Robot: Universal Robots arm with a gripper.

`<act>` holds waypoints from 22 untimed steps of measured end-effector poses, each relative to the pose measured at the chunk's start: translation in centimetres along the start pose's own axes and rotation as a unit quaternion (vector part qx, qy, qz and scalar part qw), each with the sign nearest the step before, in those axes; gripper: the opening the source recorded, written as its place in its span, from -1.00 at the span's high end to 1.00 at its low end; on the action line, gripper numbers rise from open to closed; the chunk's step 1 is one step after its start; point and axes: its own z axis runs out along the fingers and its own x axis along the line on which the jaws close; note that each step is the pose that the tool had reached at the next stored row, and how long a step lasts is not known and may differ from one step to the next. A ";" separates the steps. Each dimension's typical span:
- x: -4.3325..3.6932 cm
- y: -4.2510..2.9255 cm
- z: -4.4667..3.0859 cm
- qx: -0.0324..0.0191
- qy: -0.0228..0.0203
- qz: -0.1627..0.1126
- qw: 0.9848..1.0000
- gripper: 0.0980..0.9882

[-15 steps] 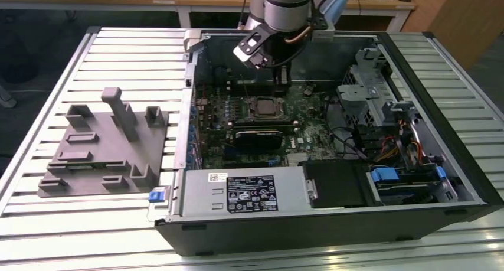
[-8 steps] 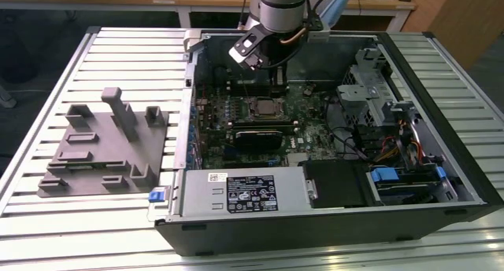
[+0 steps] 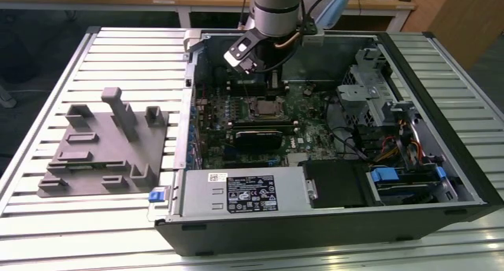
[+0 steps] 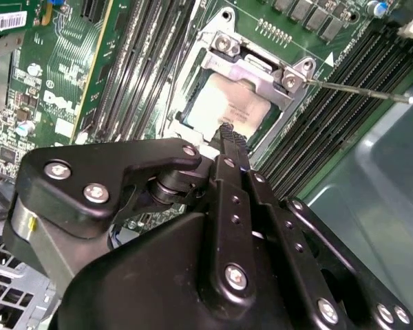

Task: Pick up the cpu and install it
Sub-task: 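Close the cpu cover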

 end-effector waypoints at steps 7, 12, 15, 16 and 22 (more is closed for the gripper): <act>-0.08 -0.25 0.31 0.000 0.000 0.000 1.000 0.98; -0.07 -0.26 0.32 0.000 0.000 -0.001 1.000 0.98; -0.07 -0.26 0.33 0.000 0.001 -0.011 1.000 0.98; -0.07 -0.26 0.33 0.000 0.001 -0.016 1.000 0.98; -0.07 -0.26 0.34 -0.001 0.003 -0.048 0.999 0.98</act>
